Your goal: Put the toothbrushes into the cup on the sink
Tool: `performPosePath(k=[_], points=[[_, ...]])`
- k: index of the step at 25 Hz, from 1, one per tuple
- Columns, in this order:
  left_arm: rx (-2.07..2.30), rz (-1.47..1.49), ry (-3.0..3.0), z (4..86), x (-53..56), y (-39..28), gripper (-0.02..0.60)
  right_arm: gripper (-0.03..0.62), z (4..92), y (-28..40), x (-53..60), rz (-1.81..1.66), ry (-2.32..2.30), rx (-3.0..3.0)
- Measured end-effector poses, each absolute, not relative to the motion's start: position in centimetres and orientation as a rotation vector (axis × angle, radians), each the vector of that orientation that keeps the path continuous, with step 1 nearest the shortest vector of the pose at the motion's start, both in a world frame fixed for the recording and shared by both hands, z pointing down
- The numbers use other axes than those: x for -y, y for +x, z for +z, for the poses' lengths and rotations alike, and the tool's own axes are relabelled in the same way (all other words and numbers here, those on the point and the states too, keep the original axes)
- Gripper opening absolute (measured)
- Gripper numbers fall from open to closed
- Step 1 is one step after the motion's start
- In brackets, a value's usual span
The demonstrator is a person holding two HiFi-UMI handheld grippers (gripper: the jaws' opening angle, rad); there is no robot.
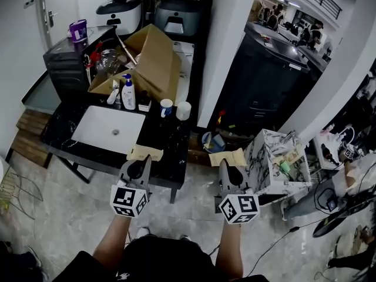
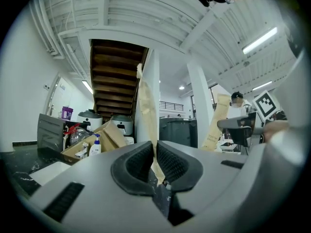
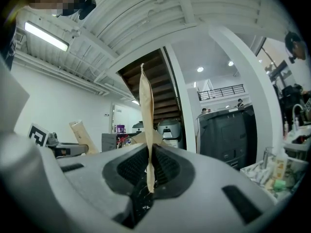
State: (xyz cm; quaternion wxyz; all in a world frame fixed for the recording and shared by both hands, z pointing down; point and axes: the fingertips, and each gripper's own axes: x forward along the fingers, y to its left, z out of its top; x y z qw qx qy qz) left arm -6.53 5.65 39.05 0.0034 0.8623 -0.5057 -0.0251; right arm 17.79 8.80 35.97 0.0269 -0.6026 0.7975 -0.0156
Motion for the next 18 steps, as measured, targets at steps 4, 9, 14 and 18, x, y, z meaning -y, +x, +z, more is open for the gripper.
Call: performPosePath(k=[4,9,14,18], points=[[1.559,-0.092,2.732,38.8,-4.1,-7.8,0.026,0.025,35.6,16.4,-7.6,-0.025,-1.894,-2.444],[1.521,-0.107,2.765,38.1,-2.3,-9.8,0.026,0.025,34.6,13.9,-6.6,-0.001,-1.927,-2.419],[1.462,-0.121,2.786,37.7,-1.0,-11.9,0.026,0.025,34.4,11.6,-6.0,0.002,-1.968,-2.392],[1.433,-0.12,2.797,37.9,-0.1,-13.7,0.026,0.026,34.6,9.6,-5.6,0.0,-1.995,-2.375]])
